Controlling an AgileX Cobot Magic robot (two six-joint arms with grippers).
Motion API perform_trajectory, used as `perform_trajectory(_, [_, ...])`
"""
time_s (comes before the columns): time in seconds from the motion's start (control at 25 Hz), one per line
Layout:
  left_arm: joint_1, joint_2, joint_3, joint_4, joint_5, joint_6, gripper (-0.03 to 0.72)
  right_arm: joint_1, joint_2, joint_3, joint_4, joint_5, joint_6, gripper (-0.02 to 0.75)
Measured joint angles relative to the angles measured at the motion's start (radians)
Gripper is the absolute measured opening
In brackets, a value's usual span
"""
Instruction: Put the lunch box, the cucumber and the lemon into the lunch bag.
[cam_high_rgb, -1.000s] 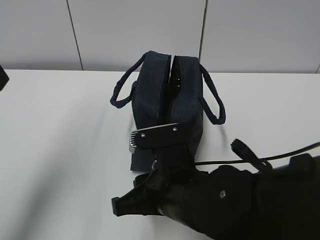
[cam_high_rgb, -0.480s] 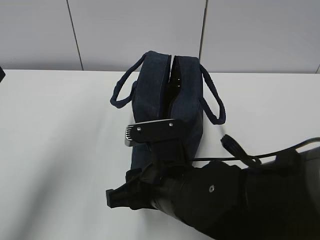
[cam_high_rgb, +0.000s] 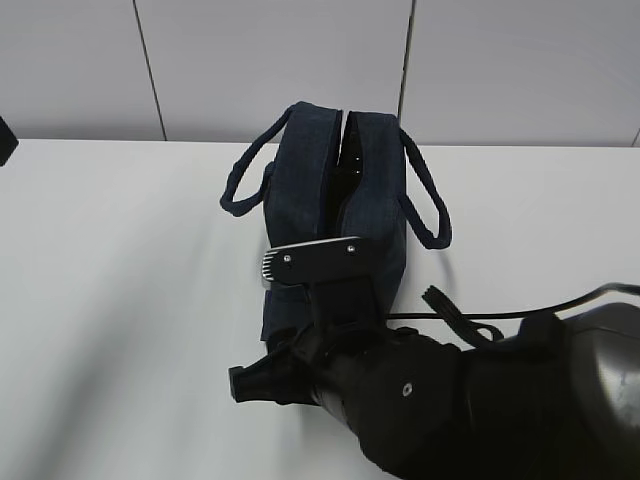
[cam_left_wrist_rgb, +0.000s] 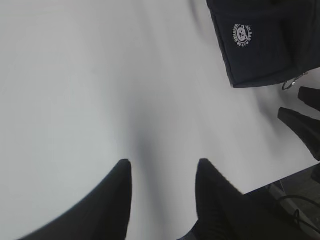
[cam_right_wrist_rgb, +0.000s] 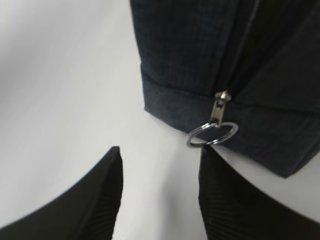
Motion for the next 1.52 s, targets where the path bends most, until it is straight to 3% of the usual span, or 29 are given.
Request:
perform_trajectory(1.16, [0.000,0.000,0.000,-0.031,-0.019,0.002,0.281,-0.063,0.067,-0.052,0.039,-0.011,-0.002,0.368])
perform_trajectory(1.52, [0.000,0.000,0.000,-0.032,-0.019,0.005,0.274,-0.063,0.067,-0.053,0.039,0.006,-0.002,0.193])
